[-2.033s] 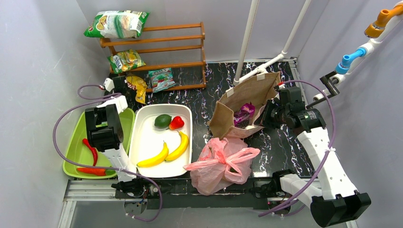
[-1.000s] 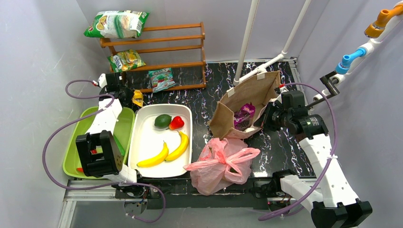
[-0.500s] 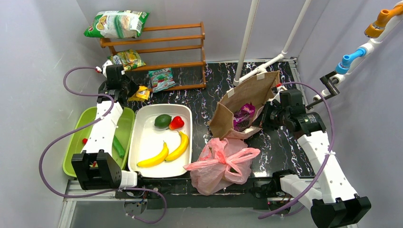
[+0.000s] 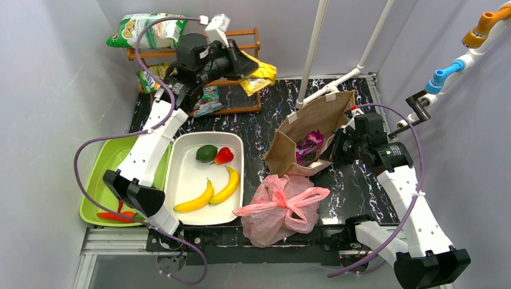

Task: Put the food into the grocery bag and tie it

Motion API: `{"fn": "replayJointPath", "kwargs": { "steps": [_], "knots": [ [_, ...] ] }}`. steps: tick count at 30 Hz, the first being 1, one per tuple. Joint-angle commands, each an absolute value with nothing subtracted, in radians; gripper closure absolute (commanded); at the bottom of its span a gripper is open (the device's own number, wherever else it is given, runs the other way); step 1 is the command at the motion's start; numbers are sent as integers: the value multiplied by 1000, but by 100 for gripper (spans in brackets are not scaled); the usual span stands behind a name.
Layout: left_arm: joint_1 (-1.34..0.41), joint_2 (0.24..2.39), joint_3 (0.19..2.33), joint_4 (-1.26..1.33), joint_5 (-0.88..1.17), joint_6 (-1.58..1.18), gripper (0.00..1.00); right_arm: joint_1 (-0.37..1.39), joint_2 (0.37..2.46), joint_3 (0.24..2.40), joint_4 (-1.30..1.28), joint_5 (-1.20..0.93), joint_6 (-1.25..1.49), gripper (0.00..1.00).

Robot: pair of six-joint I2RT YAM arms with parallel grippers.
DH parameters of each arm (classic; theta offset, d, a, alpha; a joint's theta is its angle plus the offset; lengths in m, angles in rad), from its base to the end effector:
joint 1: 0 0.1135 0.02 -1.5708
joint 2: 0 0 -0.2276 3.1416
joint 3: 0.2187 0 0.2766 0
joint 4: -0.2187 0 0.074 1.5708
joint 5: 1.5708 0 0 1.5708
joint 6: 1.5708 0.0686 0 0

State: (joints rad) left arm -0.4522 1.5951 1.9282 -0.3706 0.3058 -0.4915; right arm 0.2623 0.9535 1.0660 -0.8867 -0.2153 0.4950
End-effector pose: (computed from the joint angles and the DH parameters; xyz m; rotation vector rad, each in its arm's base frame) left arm 0.3511 -0.1935 0.4808 0.2160 1.6818 -0.9645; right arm 0.2383 0.0791 0.2904 0.1707 2.4030 0.6160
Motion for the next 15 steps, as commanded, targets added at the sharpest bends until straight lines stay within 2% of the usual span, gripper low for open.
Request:
{"fn": "replayJointPath", "kwargs": {
  "steps": [1, 6, 15],
  "knots": [
    [-524, 1661, 1989, -116, 606, -518, 100, 264, 947, 1096, -870, -193, 494, 99],
    [-579, 1742, 2001, 103, 772, -674, 100, 265, 943, 1088, -869, -189, 494, 99],
    [-664, 1786, 1907, 291, 886, -810, 100, 264, 922, 1076, -878, -175, 498, 99]
  ]
}}
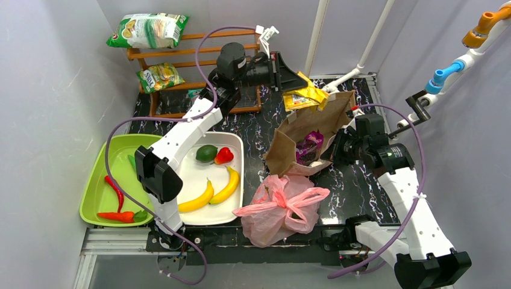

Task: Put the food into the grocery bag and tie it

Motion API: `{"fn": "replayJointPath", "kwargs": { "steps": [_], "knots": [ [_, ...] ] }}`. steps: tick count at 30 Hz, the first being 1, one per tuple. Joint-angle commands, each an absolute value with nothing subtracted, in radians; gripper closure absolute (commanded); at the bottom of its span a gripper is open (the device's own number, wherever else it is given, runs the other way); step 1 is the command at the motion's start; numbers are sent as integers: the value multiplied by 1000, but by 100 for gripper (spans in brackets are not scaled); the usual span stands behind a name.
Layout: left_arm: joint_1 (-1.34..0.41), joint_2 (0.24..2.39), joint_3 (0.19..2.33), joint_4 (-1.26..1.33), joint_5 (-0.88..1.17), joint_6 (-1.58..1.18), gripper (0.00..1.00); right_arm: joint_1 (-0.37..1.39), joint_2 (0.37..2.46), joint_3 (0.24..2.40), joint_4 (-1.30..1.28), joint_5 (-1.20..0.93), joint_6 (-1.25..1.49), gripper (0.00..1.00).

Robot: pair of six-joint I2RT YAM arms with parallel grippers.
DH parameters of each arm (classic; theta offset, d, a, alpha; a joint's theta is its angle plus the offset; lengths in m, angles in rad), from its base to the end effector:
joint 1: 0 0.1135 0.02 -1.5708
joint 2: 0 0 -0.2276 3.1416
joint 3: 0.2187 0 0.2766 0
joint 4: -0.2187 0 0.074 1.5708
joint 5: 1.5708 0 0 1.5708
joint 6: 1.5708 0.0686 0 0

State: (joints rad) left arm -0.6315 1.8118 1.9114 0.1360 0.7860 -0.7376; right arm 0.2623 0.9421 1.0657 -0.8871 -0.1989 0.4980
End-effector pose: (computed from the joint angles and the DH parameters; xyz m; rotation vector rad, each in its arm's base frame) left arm 0.3395 -0.3085 0.4497 0.6792 1.4768 -1.6160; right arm 0.2367 0.0776 0.2928 0.1802 2.3899 0.6013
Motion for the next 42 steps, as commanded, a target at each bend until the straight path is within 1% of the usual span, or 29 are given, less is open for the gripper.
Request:
{"fn": "replayJointPath", "kwargs": {
  "steps": [1, 4, 12, 22, 32, 33, 35, 38, 39, 41, 42],
  "knots": [
    [-671, 1790, 1908, 290, 888, -810, 100, 264, 921, 1074, -878, -174, 499, 99],
    [-693, 1794, 1890, 309, 895, -825, 100, 264, 921, 1074, -879, -176, 499, 99],
    [-707, 1813, 1787, 448, 930, -970, 100, 265, 917, 1071, -882, -173, 503, 99],
    [-723, 1829, 1722, 441, 907, -972, 100, 264, 884, 1063, -894, -156, 512, 99],
    [-725, 1856, 1726, 434, 878, -976, 100, 264, 879, 1060, -892, -158, 512, 99],
    [-724, 1857, 1726, 429, 875, -972, 99, 264, 877, 1059, -893, -157, 512, 99],
    [-725, 1859, 1725, 424, 871, -967, 79, 264, 875, 1058, -893, -154, 511, 99],
    [-724, 1860, 1723, 412, 866, -957, 45, 264, 874, 1054, -891, -150, 510, 99],
    [-725, 1859, 1723, 409, 865, -952, 37, 264, 873, 1053, -891, -148, 511, 99],
    [-724, 1857, 1727, 396, 864, -940, 12, 264, 871, 1052, -890, -145, 511, 99],
    [-725, 1857, 1728, 392, 863, -936, 3, 264, 871, 1052, -891, -144, 510, 99]
  ]
}}
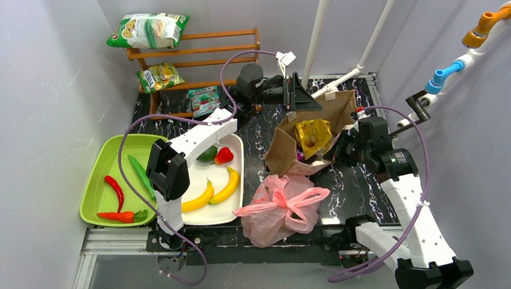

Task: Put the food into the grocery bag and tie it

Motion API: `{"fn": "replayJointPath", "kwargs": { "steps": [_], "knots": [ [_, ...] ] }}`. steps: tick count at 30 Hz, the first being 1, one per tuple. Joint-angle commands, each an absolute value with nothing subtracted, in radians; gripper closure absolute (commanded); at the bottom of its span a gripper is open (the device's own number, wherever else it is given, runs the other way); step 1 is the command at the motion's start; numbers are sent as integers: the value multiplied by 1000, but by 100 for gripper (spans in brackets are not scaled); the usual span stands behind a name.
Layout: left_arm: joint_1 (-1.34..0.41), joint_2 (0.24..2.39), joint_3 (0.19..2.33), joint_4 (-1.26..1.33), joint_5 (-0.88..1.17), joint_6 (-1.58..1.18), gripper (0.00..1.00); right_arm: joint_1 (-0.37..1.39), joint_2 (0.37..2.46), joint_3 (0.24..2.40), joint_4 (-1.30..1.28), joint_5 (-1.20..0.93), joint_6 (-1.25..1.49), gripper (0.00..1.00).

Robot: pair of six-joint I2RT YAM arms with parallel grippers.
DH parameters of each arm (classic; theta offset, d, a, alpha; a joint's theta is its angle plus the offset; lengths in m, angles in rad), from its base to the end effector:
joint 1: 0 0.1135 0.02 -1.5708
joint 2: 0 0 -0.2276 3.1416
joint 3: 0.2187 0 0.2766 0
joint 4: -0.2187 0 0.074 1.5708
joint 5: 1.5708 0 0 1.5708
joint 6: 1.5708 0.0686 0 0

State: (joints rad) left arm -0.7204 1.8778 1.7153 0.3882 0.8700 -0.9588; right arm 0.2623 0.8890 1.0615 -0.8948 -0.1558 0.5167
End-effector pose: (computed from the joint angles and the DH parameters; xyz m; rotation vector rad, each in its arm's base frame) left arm 0.3263 -0.3562 0.3725 0.6981 1.6106 -1.8875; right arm 0.2277 0.0722 0.3020 0.2160 2.3419 0.5729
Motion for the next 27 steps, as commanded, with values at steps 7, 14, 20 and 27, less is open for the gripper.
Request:
{"fn": "replayJointPath", "kwargs": {
  "steps": [7, 14, 20, 27],
  "knots": [
    [-716, 1847, 1787, 279, 837, -878, 2, 264, 858, 1052, -895, -134, 511, 99],
    [-704, 1818, 1941, -97, 707, -596, 2, 264, 851, 1071, -905, -135, 507, 95],
    [-700, 1808, 2000, -353, 515, -382, 2, 264, 858, 1125, -948, -78, 506, 64],
    [-696, 1811, 1947, -395, 450, -328, 4, 265, 862, 1173, -981, -22, 513, 51]
  ]
}}
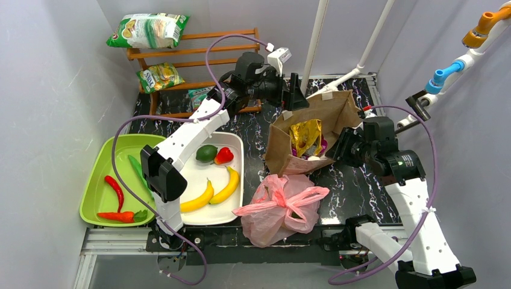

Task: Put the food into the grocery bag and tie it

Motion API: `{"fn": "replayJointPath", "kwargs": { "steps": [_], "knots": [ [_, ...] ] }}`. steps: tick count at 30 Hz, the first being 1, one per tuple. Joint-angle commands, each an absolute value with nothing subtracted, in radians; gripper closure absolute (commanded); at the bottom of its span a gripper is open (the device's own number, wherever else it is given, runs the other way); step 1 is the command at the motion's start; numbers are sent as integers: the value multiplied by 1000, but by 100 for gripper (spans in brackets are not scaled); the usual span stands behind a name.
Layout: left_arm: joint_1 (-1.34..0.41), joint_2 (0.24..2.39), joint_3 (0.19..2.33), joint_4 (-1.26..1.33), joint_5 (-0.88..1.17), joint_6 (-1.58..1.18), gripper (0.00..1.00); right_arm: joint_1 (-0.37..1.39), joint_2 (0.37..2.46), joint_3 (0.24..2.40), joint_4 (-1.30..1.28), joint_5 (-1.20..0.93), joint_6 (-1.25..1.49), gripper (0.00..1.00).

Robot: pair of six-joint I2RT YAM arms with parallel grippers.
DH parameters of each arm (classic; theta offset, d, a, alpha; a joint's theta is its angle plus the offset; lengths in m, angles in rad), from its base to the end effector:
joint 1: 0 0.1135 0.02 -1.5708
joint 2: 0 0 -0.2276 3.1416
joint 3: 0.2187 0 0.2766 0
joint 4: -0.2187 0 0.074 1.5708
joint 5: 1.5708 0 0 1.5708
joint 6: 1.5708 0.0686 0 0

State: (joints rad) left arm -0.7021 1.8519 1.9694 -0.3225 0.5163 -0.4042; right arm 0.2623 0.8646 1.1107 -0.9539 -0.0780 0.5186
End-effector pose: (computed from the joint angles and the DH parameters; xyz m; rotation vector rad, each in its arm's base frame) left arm 0.3409 -0.3327 0.3962 0.6799 1.8033 -1.2286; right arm 0.2186 0.0642 0.3181 0.2558 2.3117 0.4914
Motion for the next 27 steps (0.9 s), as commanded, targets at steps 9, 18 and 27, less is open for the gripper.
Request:
{"fn": "replayJointPath", "kwargs": {
  "steps": [9, 18, 27],
  "knots": [
    [-696, 1839, 1917, -435, 355, -301, 7, 264, 880, 1175, -964, 80, 514, 42],
    [-695, 1898, 1893, -400, 382, -347, 9, 264, 997, 1195, -956, 74, 513, 50],
    [-696, 1917, 1834, -376, 408, -339, 44, 264, 1004, 1175, -940, 9, 499, 91]
  ]
}}
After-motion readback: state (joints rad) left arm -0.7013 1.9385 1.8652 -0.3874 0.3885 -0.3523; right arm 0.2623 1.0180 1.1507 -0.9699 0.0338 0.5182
